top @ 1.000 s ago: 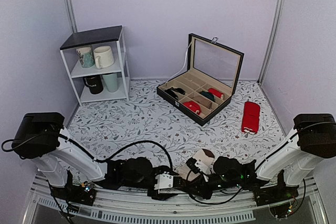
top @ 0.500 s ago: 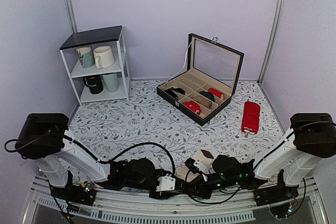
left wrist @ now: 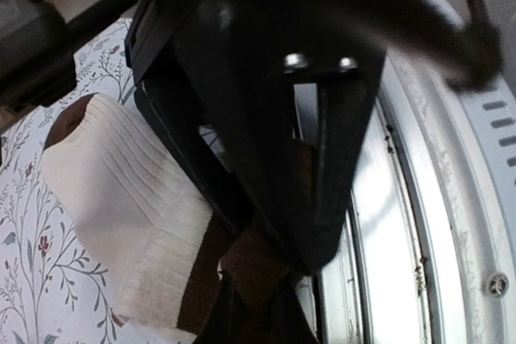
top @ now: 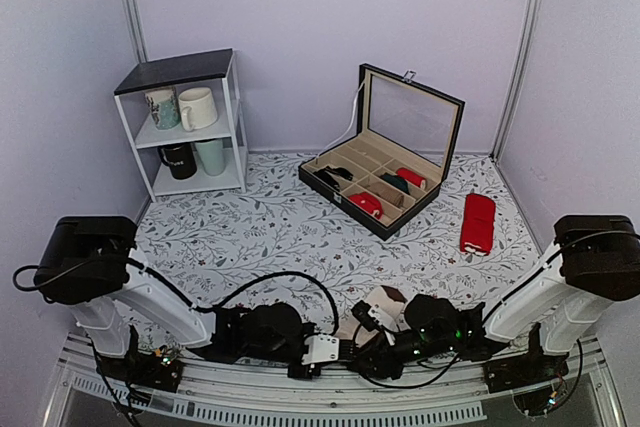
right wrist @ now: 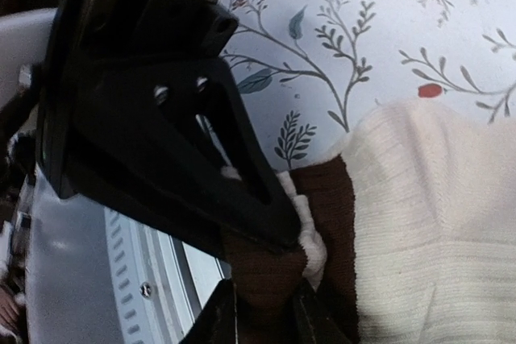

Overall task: Roll the socks
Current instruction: Roll a pair of socks at the center of the board.

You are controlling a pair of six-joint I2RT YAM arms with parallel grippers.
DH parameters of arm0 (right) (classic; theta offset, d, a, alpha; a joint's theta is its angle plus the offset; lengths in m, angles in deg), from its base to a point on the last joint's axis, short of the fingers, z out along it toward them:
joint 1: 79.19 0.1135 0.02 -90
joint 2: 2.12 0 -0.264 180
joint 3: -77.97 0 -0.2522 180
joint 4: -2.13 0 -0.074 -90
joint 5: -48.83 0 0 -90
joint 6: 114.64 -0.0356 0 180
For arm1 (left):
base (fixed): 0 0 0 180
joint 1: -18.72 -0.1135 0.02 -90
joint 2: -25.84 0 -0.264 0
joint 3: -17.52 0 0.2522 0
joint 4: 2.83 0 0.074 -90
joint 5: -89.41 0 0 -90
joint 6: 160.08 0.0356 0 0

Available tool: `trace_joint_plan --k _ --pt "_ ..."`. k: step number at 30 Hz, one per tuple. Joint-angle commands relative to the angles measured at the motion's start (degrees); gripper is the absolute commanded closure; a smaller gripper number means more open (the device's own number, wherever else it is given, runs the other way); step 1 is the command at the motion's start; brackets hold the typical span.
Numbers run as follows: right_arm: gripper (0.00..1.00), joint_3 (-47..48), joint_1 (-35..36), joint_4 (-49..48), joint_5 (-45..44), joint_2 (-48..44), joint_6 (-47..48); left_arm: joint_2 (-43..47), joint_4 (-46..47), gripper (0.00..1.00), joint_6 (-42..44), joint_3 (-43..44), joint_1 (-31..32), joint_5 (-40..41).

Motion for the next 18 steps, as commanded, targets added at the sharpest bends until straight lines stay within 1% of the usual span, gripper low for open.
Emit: trace_joint_plan --k 1,4,6,8,9,10,12,14,18 --pt "0.65 -1.7 0.4 16.5 -2.6 -1.9 0.3 -3.1 -7.9 1.00 -3.7 3.7 0.5 0.9" --pt "0.58 -5.0 0.4 16.5 -10.4 -11.2 1.8 -2.6 -12.8 1.00 -7.0 5.2 -0.4 -0.5" --pt "0.56 -9.1 1.2 13.0 -14.8 -18.9 4.7 -2.4 -15.9 1.00 -9.2 6.4 -1.4 -2.9" --pt "0.53 -14.0 5.3 6.9 -24.3 -24.9 8.9 -2.8 -20.4 1.00 -11.2 8.4 -2.7 -6.6" --pt "0.52 -15.9 7.0 2.9 -27.5 -26.6 12.3 -3.1 -22.5 1.00 -12.2 9.3 -3.3 -7.8" --pt "0.52 -16.6 8.7 1.6 -31.1 -27.8 14.4 -3.4 -24.8 1.00 -13.2 10.3 -3.8 -8.8" --pt "0.51 -15.8 10.2 2.4 -34.9 -28.5 18.2 -3.9 -28.0 1.00 -14.7 11.5 -4.8 -10.5" --pt "0.51 -14.0 11.2 2.8 -36.1 -26.9 21.7 -4.1 -29.9 1.00 -16.2 11.8 -5.6 -11.9" --pt "0.50 -9.1 14.3 3.4 -38.4 -18.8 25.8 -4.4 -31.7 1.00 -19.2 11.2 -7.3 -15.1"
